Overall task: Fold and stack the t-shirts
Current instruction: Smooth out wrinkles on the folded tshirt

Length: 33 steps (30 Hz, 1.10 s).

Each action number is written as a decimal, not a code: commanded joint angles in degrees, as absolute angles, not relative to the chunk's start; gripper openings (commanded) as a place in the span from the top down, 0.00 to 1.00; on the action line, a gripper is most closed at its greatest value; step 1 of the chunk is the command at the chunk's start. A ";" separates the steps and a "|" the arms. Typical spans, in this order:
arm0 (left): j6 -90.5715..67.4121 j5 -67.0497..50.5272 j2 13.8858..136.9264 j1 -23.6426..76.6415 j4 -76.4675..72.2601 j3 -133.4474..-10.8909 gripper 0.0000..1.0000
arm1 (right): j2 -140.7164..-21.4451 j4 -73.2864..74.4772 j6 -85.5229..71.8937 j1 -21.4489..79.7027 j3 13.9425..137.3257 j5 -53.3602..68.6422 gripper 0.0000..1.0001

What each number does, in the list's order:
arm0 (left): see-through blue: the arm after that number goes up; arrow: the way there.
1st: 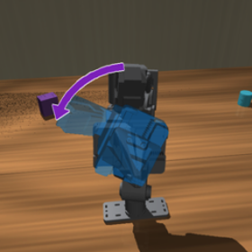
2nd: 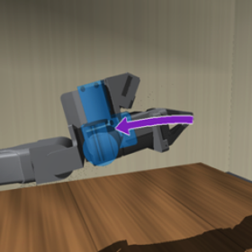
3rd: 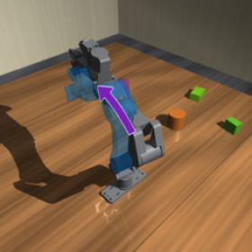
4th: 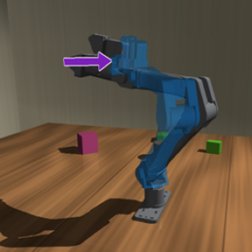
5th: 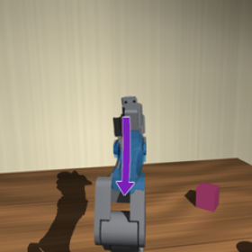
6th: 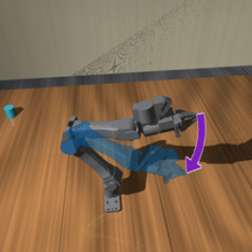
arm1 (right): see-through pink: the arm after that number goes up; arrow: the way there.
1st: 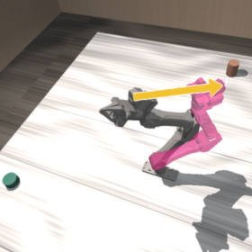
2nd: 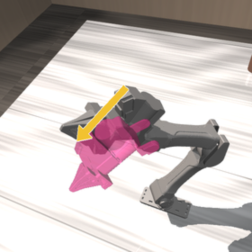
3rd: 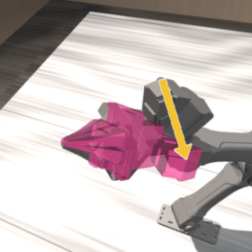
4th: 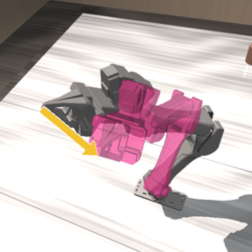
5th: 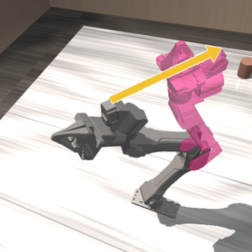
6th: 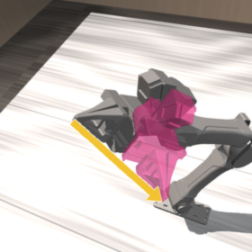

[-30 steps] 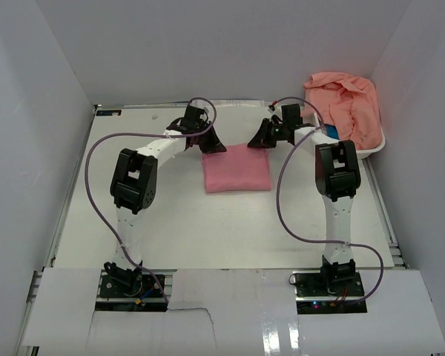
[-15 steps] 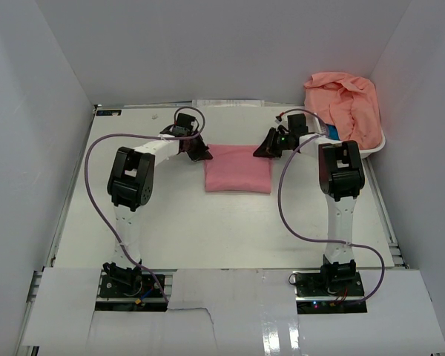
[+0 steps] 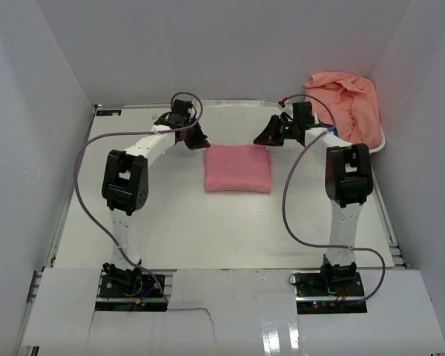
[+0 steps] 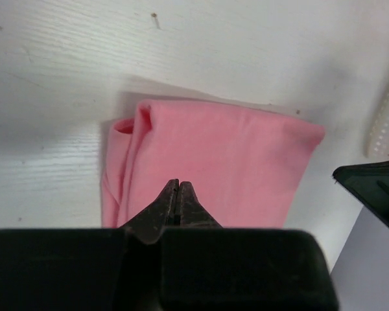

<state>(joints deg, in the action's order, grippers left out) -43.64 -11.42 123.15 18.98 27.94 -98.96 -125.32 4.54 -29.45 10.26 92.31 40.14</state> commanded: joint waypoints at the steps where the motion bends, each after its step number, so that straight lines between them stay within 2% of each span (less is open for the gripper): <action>1: -42.36 -14.76 113.66 20.39 29.97 -95.39 1.00 | -117.44 2.82 -28.57 12.56 86.68 45.78 0.92; 5: -42.89 -18.97 108.74 21.79 25.67 -85.71 1.00 | -112.95 -1.39 -28.65 15.11 74.39 48.60 0.92; 11: -42.98 -23.19 105.03 23.20 21.18 -77.62 1.00 | -111.00 -6.58 -29.70 18.19 65.84 51.50 0.92; 18: -42.45 -24.26 105.38 23.29 18.81 -76.03 1.00 | -116.53 -11.95 -30.94 19.51 61.88 51.86 0.92; 25: -42.54 -25.40 107.49 24.17 18.11 -78.92 1.00 | -124.18 -7.82 -29.09 20.30 61.26 47.55 0.92; 33: -43.16 -28.03 111.27 27.59 18.11 -83.58 1.00 | -122.88 -12.39 -32.17 21.00 58.36 49.92 0.92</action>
<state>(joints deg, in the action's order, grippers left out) -43.35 -25.39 110.69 26.13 18.85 -81.19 -121.23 -14.09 -33.15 19.66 60.95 54.35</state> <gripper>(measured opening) 0.022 0.078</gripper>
